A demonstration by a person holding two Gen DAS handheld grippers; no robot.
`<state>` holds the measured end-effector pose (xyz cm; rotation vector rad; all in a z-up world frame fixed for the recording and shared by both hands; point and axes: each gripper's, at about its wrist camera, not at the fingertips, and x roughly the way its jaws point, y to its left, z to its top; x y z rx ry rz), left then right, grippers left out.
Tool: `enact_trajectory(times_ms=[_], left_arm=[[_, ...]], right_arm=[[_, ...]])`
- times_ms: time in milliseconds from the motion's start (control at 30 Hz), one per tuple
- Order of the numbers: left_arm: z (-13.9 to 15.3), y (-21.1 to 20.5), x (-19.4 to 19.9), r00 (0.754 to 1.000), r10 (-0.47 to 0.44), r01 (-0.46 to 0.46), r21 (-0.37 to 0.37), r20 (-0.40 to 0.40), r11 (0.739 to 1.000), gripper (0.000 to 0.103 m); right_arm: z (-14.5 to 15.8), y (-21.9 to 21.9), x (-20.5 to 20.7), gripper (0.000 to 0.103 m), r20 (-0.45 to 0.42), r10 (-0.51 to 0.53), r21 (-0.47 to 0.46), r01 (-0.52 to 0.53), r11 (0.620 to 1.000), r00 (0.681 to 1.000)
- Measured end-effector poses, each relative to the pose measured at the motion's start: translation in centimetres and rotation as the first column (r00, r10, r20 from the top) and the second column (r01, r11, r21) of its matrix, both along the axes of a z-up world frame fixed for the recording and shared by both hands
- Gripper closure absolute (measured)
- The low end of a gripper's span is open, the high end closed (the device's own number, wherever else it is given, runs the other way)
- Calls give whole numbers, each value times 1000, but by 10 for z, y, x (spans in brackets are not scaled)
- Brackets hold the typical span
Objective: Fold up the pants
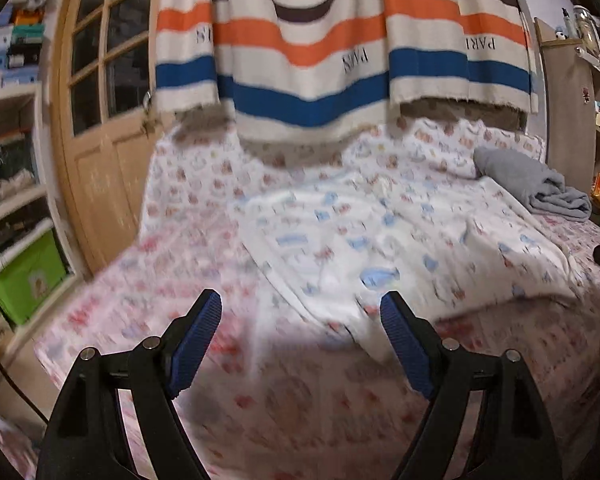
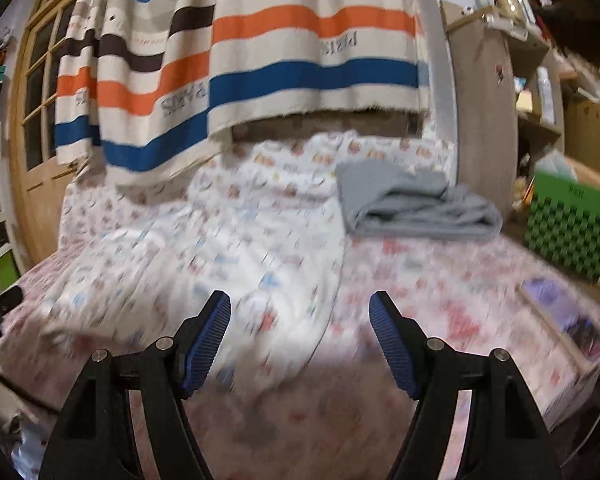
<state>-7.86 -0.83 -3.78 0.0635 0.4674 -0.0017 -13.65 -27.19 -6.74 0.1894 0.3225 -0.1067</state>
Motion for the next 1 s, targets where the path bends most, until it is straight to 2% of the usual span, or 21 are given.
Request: enact_trajectory(times_ms=[100, 167, 233, 300, 367, 567, 633, 800, 1000], left_arm=[[-13, -8, 1, 996, -57, 55, -36, -63, 998, 44], [-19, -13, 2, 991, -88, 86, -32, -97, 996, 52], [-23, -17, 3, 987, -106, 104, -29, -118, 994, 52], [-28, -19, 4, 986, -96, 94, -25, -135, 995, 52], [-33, -22, 6, 985, -84, 81, -23, -151, 996, 52], [-29, -21, 7, 994, -36, 30, -53, -105, 998, 54], [-27, -20, 8, 996, -20, 15, -53, -92, 999, 55], [-26, -17, 14, 995, 5, -14, -84, -103, 996, 57], [-25, -26, 20, 996, -5, -1, -64, -94, 998, 57]], right_arm=[[-10, 7, -6, 37, -9, 20, -1, -20, 1000, 1000], [-15, 12, -9, 42, -11, 38, -11, -38, 999, 999], [-19, 16, -11, 44, -19, 47, -25, -47, 999, 999], [-22, 19, -9, 52, -37, 55, -40, -57, 998, 998], [-25, 21, -7, 53, -54, 70, -53, -73, 996, 996], [-33, 31, 0, 53, -100, 67, -103, -77, 992, 993], [-34, 32, 7, 60, -118, 37, -129, -52, 990, 992], [-32, 25, 15, 62, -107, -3, -94, -7, 996, 994], [-34, 39, 25, 62, -148, 35, -138, -56, 989, 988]])
